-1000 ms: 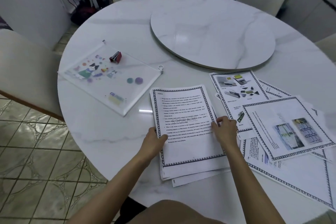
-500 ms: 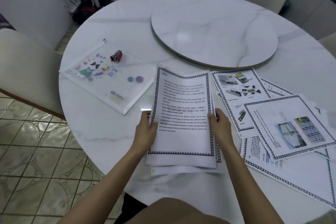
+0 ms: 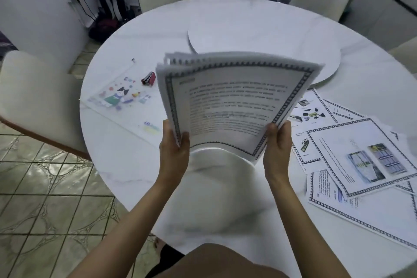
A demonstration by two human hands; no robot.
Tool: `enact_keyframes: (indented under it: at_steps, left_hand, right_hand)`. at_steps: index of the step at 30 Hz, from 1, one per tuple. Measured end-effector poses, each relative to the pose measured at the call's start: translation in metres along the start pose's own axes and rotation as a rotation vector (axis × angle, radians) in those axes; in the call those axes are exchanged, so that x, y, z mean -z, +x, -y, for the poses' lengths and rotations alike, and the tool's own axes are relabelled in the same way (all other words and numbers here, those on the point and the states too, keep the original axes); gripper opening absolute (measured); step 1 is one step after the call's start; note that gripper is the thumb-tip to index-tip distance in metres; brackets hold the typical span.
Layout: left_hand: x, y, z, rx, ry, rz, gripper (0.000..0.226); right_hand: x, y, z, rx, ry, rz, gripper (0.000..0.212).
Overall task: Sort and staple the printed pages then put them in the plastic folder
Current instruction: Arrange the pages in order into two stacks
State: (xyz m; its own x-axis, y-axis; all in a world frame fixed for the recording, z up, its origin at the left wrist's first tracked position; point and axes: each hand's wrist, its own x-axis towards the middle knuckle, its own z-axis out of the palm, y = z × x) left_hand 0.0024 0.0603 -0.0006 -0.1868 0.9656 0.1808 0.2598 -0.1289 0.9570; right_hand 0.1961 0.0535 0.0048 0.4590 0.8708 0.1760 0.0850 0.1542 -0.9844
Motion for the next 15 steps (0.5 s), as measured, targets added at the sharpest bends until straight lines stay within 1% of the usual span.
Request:
enact_keyframes:
  at_steps: [3,6,11,15]
  left_hand:
    - [0.002,-0.004,0.012,0.052,0.021,0.083,0.04]
    - [0.002,-0.005,0.02,0.108,0.025,0.144,0.042]
    - [0.005,0.0,0.015,0.053,-0.002,0.145,0.028]
    - [0.007,0.0,0.024,0.077,0.044,0.16,0.03]
  right_hand:
    - [-0.005,-0.011,-0.011,-0.053,-0.017,0.055,0.011]
    - [-0.008,-0.016,-0.016,-0.077,-0.022,0.084,0.016]
    - [-0.006,-0.015,-0.013,-0.079,-0.031,0.061,0.014]
    - [-0.008,-0.022,-0.018,-0.081,-0.031,0.086,0.014]
